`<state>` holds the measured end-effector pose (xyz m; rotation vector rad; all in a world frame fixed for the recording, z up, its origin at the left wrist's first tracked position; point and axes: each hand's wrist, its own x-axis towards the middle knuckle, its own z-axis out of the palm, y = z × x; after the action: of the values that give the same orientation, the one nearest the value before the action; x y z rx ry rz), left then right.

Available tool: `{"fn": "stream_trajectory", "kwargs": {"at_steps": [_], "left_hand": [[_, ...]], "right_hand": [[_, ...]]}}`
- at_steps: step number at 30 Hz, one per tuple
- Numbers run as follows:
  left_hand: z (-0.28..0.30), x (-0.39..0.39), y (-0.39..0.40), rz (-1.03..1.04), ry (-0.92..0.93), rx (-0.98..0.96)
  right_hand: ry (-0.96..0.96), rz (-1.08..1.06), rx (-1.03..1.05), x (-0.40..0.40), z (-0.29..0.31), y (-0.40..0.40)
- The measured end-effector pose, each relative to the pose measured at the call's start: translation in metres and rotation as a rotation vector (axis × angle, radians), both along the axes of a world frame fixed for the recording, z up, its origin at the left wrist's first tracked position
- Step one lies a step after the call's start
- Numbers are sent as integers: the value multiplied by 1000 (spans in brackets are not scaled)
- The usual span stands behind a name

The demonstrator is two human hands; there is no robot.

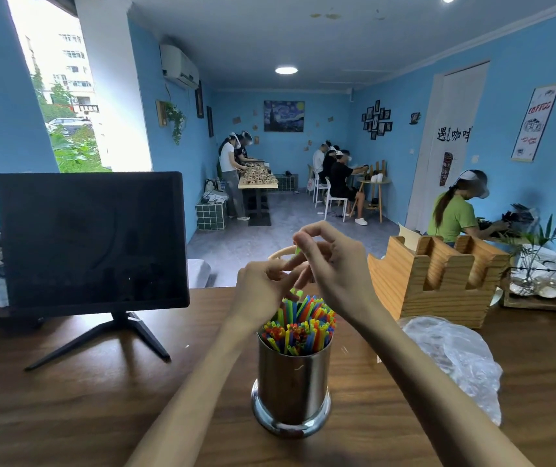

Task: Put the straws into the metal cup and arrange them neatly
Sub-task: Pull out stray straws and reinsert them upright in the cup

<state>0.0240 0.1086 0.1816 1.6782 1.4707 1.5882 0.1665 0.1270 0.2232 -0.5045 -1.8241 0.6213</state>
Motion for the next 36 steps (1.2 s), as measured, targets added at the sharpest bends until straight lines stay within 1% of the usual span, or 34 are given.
{"fn": "stream_trajectory", "kwargs": {"at_steps": [2, 4, 7, 8, 11, 12, 14, 17, 19, 21, 25, 28, 29, 31, 32, 34, 36], "left_hand": [[3, -3, -1, -90, -174, -53], [9, -8, -1, -128, -304, -80], [15, -14, -1, -43, -441, -70], [17, -15, 0, -9, -456, -51], [18, -15, 3, 53, -376, 50], [18, -13, 4, 54, -352, 78], [19, -12, 7, 35, -287, 114], [17, -9, 8, 20, -49, 123], [12, -6, 7, 45, 117, 126], [10, -4, 7, 71, 198, 145], [6, -10, 7, 17, 218, 110], [-4, -14, 7, 47, 258, 54], [-9, -16, 8, 61, 251, 33], [-21, -22, 11, 58, 267, -50], [-26, -25, 13, 52, 318, -103], [-33, -30, 15, 54, 412, -180], [-33, -32, 15, 47, 349, -173]], "right_hand": [[2, 91, -109, 5, 3, -7], [-26, 158, -196, 10, 3, -10], [-88, 237, -276, 13, -5, -9], [-130, 239, -284, 13, -10, -6], [-359, 169, -296, 14, -23, 9], [-431, 120, -271, 13, -28, 15], [-514, 34, -205, 11, -36, 25], [-631, -78, -128, 10, -45, 35], [-719, -120, -125, 10, -47, 39], [-767, -124, -155, 9, -47, 40], [-745, -85, -214, 11, -47, 44], [-588, -3, -370, 19, -45, 54], [-509, -16, -410, 20, -46, 58], [-379, -111, -447, 24, -47, 63], [-360, -164, -448, 25, -47, 64], [-361, -202, -434, 26, -48, 65], [-374, -194, -431, 26, -50, 66]]}}
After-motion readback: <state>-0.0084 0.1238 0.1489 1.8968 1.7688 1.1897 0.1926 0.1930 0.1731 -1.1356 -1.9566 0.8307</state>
